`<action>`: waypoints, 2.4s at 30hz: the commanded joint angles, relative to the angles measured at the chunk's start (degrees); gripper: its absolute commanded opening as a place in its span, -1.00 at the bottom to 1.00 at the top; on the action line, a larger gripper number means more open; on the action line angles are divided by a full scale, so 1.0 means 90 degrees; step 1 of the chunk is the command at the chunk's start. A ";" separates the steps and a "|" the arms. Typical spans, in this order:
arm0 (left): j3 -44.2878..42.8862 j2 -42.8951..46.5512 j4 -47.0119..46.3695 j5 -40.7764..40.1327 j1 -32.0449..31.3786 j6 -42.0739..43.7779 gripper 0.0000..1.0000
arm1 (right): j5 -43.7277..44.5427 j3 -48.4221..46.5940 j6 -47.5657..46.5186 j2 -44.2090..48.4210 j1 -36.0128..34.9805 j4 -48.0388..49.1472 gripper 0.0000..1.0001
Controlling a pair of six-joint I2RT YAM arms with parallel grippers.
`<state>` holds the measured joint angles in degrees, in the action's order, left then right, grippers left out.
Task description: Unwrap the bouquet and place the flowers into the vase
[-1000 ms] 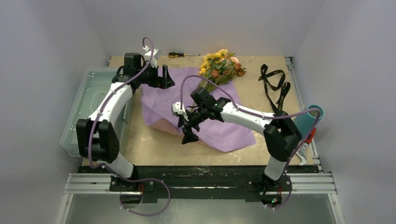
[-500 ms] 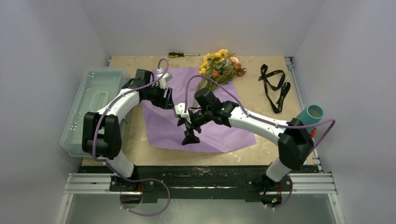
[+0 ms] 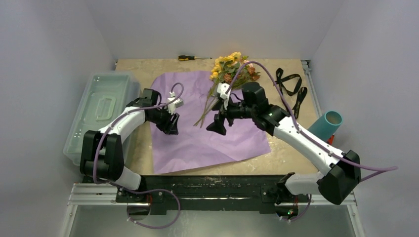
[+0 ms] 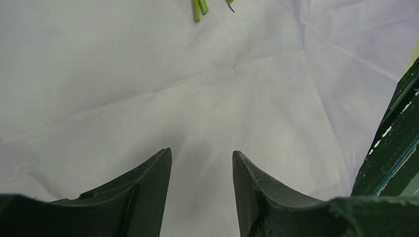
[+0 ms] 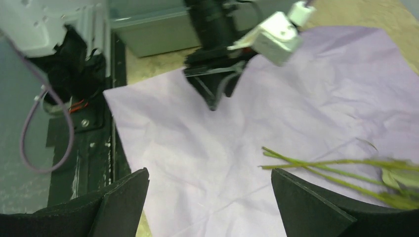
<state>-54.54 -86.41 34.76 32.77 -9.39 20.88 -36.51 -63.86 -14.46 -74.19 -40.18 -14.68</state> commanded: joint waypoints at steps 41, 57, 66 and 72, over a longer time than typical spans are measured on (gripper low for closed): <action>0.0680 0.1829 0.1184 -0.0678 -0.0139 0.1979 -0.08 | 0.0735 -0.1031 0.3214 -0.1310 0.2561 -0.0303 0.75; -0.2052 -0.0896 -0.2253 -0.0591 -0.0826 -0.1834 0.09 | 0.1808 -0.3347 0.4601 -0.3942 0.2541 0.0278 0.33; -0.3555 -0.3125 -0.2987 -0.0702 -0.1200 -0.3363 -0.03 | 0.1504 -0.3354 0.4181 -0.3796 0.2551 0.0215 0.33; -0.3474 -0.3540 -0.3233 -0.0599 -0.1255 -0.3889 -0.09 | 0.1366 -0.3107 0.4127 -0.3576 0.2556 0.0335 0.33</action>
<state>-84.20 -117.75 10.11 26.68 -20.27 -8.58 -22.46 -92.20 23.99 -111.02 -17.30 -14.39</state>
